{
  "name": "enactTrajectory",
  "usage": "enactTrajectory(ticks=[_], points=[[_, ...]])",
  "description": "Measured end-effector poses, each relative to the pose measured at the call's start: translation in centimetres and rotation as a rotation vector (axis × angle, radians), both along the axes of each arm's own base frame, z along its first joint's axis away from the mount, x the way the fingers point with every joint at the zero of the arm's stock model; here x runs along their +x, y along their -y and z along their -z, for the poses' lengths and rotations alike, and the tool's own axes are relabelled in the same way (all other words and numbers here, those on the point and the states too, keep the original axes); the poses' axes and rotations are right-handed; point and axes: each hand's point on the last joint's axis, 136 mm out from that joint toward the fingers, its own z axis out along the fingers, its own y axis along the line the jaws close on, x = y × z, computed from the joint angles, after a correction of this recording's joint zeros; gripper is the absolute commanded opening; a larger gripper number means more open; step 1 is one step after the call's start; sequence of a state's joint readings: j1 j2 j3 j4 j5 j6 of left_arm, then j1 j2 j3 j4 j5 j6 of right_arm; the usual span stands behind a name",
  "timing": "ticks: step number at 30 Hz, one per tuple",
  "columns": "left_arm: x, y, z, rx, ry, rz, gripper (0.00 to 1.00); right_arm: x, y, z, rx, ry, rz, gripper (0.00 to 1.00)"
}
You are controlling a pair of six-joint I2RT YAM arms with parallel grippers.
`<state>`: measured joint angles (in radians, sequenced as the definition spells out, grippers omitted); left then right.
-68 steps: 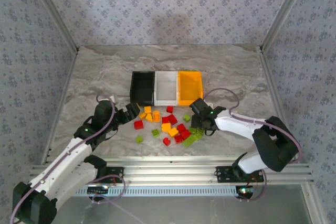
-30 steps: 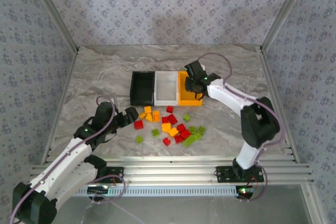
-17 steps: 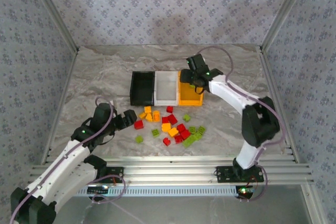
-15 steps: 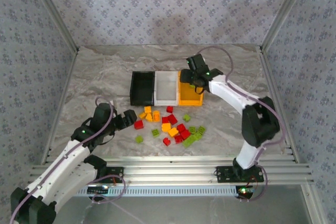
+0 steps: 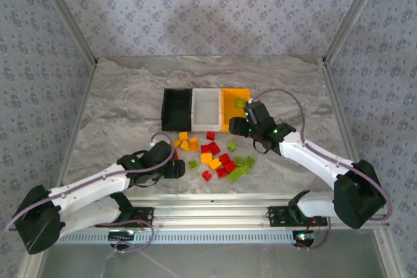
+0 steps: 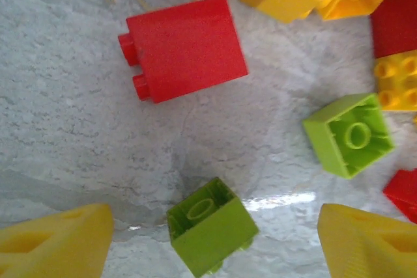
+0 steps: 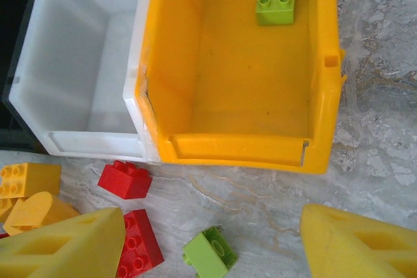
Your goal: Sort the legos into containers by color
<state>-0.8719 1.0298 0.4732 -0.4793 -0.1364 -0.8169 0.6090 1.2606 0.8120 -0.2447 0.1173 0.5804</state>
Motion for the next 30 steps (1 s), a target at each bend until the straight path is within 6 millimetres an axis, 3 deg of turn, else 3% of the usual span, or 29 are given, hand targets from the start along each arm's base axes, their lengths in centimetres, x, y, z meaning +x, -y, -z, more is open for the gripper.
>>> enactTrajectory(ticks=[7,14,20,23,25,28,30], points=[[0.0,-0.1,2.1,0.048,-0.035,-0.005,0.60,0.0,0.2,-0.9,0.021,0.034,0.012,0.73],[0.1,-1.0,2.5,0.101,-0.024,-0.016,0.36,-0.2,0.6,-0.7,0.015,0.036,0.022,0.73],[0.1,-0.6,1.9,0.076,-0.014,-0.008,0.30,-0.4,0.9,-0.5,0.014,0.034,0.030,0.73],[0.3,0.2,0.5,0.040,0.007,0.006,0.30,-0.7,1.3,-0.3,0.012,0.035,0.039,0.73],[1.3,1.4,-1.7,0.009,0.042,0.017,0.30,-1.0,1.6,-0.1,0.014,0.033,0.049,0.73],[4.2,4.9,-6.6,-0.057,0.125,0.052,0.29,-1.4,2.4,0.5,0.014,0.025,0.076,0.73],[6.9,8.4,-9.9,-0.095,0.186,0.086,0.29,-1.9,3.0,1.4,0.011,0.009,0.094,0.73]])
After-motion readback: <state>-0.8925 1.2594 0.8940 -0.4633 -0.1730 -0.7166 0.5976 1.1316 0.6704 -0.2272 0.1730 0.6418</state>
